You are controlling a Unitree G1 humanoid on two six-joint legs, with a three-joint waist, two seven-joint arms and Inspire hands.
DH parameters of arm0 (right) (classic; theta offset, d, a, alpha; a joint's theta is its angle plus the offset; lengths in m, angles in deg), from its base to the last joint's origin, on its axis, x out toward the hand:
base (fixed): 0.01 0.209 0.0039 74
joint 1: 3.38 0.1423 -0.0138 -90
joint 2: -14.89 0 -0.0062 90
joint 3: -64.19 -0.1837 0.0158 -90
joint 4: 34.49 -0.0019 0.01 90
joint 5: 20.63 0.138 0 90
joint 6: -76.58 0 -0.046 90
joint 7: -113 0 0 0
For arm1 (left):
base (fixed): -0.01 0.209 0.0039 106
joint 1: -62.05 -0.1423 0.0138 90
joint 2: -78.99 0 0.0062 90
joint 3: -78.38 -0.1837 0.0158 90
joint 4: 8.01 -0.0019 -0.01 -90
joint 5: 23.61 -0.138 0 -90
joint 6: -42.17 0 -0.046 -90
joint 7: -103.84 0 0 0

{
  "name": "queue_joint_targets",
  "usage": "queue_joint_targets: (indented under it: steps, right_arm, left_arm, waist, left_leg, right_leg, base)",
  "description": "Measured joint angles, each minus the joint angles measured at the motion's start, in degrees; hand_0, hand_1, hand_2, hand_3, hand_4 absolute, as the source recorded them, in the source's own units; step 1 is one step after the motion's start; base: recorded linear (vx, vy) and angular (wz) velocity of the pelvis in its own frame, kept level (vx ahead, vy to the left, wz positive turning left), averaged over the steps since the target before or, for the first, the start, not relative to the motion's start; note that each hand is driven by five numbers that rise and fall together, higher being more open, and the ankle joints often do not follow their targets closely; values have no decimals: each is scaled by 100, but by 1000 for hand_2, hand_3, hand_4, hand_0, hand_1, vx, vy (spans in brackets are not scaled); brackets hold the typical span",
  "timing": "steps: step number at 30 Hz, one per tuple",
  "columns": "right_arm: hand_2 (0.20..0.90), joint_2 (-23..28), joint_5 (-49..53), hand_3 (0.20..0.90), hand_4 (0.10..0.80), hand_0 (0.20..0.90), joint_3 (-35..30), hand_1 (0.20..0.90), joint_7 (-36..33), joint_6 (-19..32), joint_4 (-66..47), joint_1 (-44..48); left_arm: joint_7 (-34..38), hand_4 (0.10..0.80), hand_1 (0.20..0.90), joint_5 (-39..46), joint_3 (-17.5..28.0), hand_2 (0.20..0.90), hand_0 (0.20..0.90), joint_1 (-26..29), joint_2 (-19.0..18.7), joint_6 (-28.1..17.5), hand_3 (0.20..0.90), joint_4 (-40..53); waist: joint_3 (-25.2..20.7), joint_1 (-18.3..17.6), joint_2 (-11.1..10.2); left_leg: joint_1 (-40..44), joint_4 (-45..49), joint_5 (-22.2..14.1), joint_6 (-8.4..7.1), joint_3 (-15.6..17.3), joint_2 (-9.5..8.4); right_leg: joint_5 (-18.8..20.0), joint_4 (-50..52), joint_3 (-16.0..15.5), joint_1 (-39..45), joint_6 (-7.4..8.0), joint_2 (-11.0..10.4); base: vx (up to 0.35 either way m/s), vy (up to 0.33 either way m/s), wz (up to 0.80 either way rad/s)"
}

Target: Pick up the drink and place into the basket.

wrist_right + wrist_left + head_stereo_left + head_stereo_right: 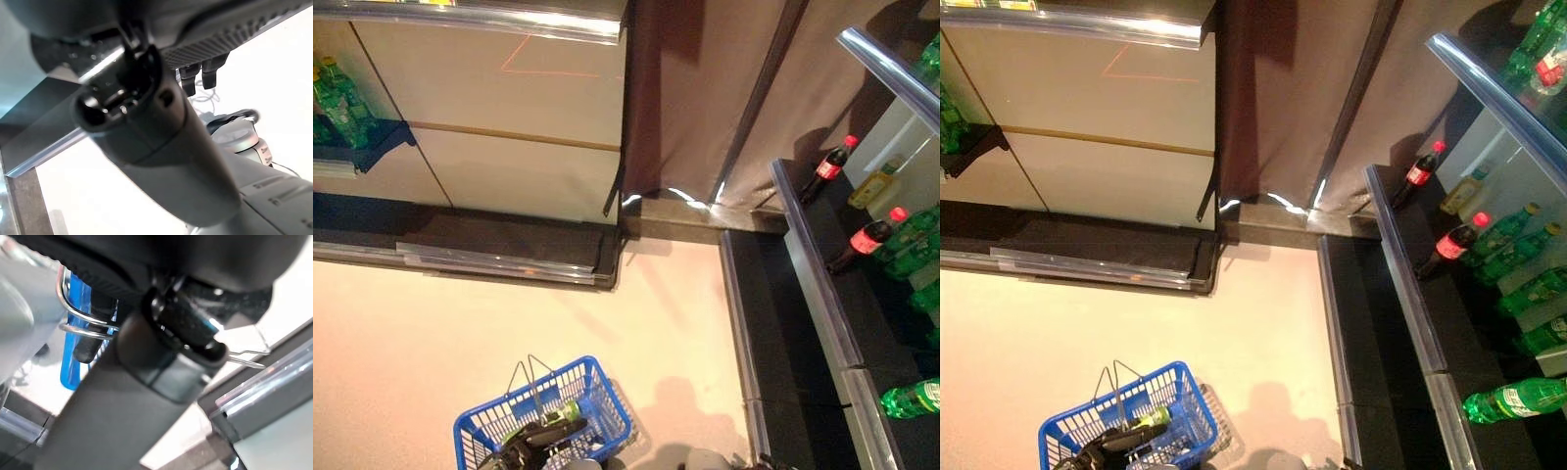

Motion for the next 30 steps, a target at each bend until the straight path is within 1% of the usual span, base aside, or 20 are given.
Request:
queue_joint_targets:
  steps: [1, 5, 7, 8, 9, 12, 13, 14, 15, 19, 20, 22, 23, 24, 25, 26, 27, 28, 29, 30]
  right_arm:
    - [900, 0, 1, 900, 800, 900, 4, 900, 9, 0, 9, -10]
    - [900, -5, 33, 900, 800, 900, 4, 900, 60, -2, 20, 7]
    - [900, -34, 33, 900, 800, 900, 2, 900, 65, -9, 40, -84]
    - [900, -35, 34, 900, 800, 900, -23, 900, 63, -9, 43, -133]
    - [900, -32, 34, 900, 800, 900, -27, 900, 62, -9, 50, -145]
    - [900, -32, 38, 900, 800, 900, -26, 900, 62, 12, 32, -158]
    - [900, -31, 44, 900, 800, 900, -27, 900, 58, 15, 31, -173]
    - [900, -26, 52, 900, 800, 900, -27, 900, 56, 24, 24, -183]
    - [900, -25, 63, 900, 800, 900, -21, 900, 56, 47, -4, -166]
    - [900, -4, 99, 900, 800, 900, -17, 900, 28, 55, -115, -144]
    - [900, -7, 99, 900, 800, 900, -13, 900, 27, 48, -110, -116]
    - [900, -22, 100, 900, 800, 900, -9, 900, 25, 15, -98, -76]
    - [900, -3, 99, 900, 800, 900, -9, 900, 15, -8, -82, -30]
    - [900, 10, 100, 900, 800, 900, -8, 900, 12, -9, -82, -15]
    - [900, 76, 100, 900, 800, 900, -6, 900, 9, -9, -86, 47]
    - [900, 114, 101, 900, 800, 900, -1, 900, 8, -5, -100, 62]
    - [900, 164, 100, 900, 800, 900, 42, 900, 3, -10, -89, 128]
    - [900, 248, 97, 900, 800, 900, 213, 900, -12, -83, -69, 269]
    - [900, 290, 96, 900, 800, 900, 264, 900, -11, -118, -72, 380]
    - [900, 305, 94, 900, 800, 900, 284, 900, -9, -143, -71, 459]
  left_arm:
    - [0, 100, 300, 0, -6, 300, 300, -2, 10, -4, 200, -1]
    - [-2, 100, 300, -2, -16, 300, 300, 0, 62, -32, 200, -85]
    - [-4, 100, 300, 0, -16, 300, 300, -93, 59, -54, 200, -82]
    - [9, 100, 300, 0, -2, 300, 300, -130, 88, -65, 200, -83]
    - [9, 100, 300, 1, 3, 300, 300, -137, 100, -71, 200, -82]
    - [-8, 100, 300, -26, -20, 300, 300, -142, 156, -83, 200, -33]
    - [-8, 100, 300, -33, -33, 300, 300, -135, 189, -83, 200, -33]
    - [-25, 100, 300, -39, -35, 300, 300, -112, 227, -93, 200, -25]
    - [-58, 100, 300, -66, -34, 300, 300, -102, 257, -104, 200, -25]
    - [-127, 100, 300, -153, -235, 300, 300, -88, 291, -106, 200, -30]
    - [-127, 100, 300, -152, -212, 300, 300, -59, 325, -111, 200, -33]
    - [-129, 100, 300, -151, -187, 300, 300, 64, 374, -157, 200, -36]
    - [-131, 100, 300, -160, -191, 300, 300, 154, 432, -261, 200, -25]
    - [-132, 100, 300, -158, -185, 300, 300, 170, 448, -275, 200, -10]
    - [-131, 100, 300, -142, -86, 300, 300, 248, 539, -278, 200, 15]
    - [-132, 100, 300, -142, -31, 300, 300, 284, 588, -277, 200, 16]
    - [-136, 100, 300, -132, -12, 300, 300, 301, 628, -269, 200, 44]
    - [-175, 100, 300, -68, -11, 300, 300, 262, 665, -264, 200, 58]
    - [-195, 100, 300, -21, -9, 300, 300, 216, 674, -258, 200, 41]
    - [-195, 100, 300, 18, 6, 300, 300, 132, 671, -252, 200, 38]
  waist:
    - [-4, -43, -8]
    - [2, -354, -35]
    - [-6, -349, -291]
    - [-5, -351, -373]
    - [-6, -335, -365]
    - [-16, -300, -207]
    - [-77, -319, -166]
    - [-119, -372, -129]
    - [-116, -406, -99]
    - [-187, -493, 71]
    - [-202, -513, 97]
    - [-207, -456, 42]
    - [-204, -414, -5]
    - [-202, -404, -6]
    - [-184, -320, 32]
    - [-196, -283, 58]
    - [-203, -277, 65]
    - [-222, -210, 108]
    - [-219, -141, 152]
    - [-222, -83, 166]
  left_leg:
    - [-4, -1, -4, 8, -38, -13]
    - [-25, -4, -42, -41, -328, -42]
    - [159, -6, -130, -177, -396, -235]
    - [276, -8, -199, -273, -463, -277]
    - [322, -6, -223, -308, -473, -248]
    - [465, 0, -368, -497, -517, -1]
    - [469, 5, -398, -537, -615, 48]
    - [494, 42, -426, -570, -623, 62]
    - [544, 114, -505, -602, -637, 124]
    - [478, 594, -844, -684, -651, 219]
    - [384, 905, -973, -721, -682, 226]
    - [-14, 1702, -1029, -781, -697, 76]
    - [-333, 2396, -964, -973, -695, -8]
    - [-403, 2577, -933, -1030, -693, -4]
    - [-674, 3335, -814, -1221, -642, -10]
    - [-817, 3649, -735, -1332, -643, 2]
    - [-965, 3837, -780, -1294, -630, 31]
    - [-800, 3171, -885, -1114, -639, -2]
    - [-641, 2590, -900, -1045, -761, -14]
    - [-456, 1893, -880, -1023, -1064, -39]
  right_leg:
    - [97, -335, -5, -40, 118, 105]
    - [816, -1198, -16, -323, 136, 497]
    - [881, -1502, -112, -259, 200, 438]
    - [1128, -1395, -236, -227, 39, 369]
    - [1139, -1320, -335, -220, 27, 362]
    - [1133, -1261, -397, -30, 14, 578]
    - [1106, -1246, -400, -10, -29, 631]
    - [1059, -1237, -486, 15, -152, 659]
    - [1035, -1230, -501, 100, -389, 705]
    - [907, -1105, -492, 209, -845, 800]
    - [836, -1065, -514, 208, -865, 806]
    - [795, -1113, -506, 183, -878, 712]
    - [807, -1180, -478, 253, -896, 616]
    - [802, -1187, -459, 279, -908, 601]
    - [797, -1212, -313, 397, -942, 591]
    - [797, -1233, -278, 462, -964, 594]
    - [800, -1279, -186, 515, -973, 625]
    - [834, -1318, 73, 529, -996, 700]
    - [857, -1327, 313, 515, -1013, 781]
    - [883, -1356, 542, 516, -1020, 860]
  base:
    - [239, -12, 22]
    - [265, -22, 36]
    - [255, -34, 29]
    - [250, -39, 27]
    - [244, -50, 13]
    - [299, -80, 10]
    - [251, -96, 33]
    - [230, -112, 25]
    - [169, -92, 13]
    - [100, -120, -1]
    - [72, -125, 4]
    - [62, -83, 1]
    - [40, -31, -7]
    - [42, -15, -31]
    - [129, 58, -41]
    - [180, 95, -42]
    - [299, 172, -63]
    - [269, 157, -89]
    - [267, 156, -126]
    - [154, 107, -128]
